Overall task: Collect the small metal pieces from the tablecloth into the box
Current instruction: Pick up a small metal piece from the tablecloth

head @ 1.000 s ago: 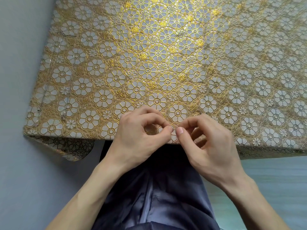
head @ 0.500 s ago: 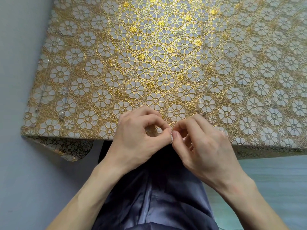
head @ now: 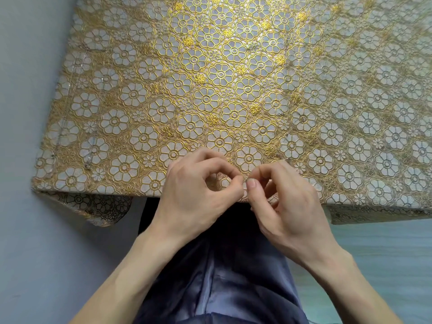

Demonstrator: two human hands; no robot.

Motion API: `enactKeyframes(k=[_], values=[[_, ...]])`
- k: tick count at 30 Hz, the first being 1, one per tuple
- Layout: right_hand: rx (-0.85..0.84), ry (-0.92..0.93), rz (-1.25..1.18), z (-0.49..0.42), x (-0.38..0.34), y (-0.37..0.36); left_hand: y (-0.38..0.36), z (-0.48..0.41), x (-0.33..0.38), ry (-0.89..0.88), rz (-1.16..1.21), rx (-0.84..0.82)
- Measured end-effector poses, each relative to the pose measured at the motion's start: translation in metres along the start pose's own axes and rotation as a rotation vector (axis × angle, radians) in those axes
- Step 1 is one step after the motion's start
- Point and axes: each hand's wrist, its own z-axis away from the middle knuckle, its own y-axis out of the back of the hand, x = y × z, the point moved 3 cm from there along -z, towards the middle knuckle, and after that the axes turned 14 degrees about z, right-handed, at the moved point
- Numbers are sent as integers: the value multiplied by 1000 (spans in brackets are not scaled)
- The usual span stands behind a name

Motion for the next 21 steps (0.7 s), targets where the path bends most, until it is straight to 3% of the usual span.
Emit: enactKeyframes(k=[8,21], values=[[-122,-60,-126,2,3,-4,4,4,3,-229,-167,-29],[-93,-109,-124,2,-1,-4,0,4,4,-250,-235,43]])
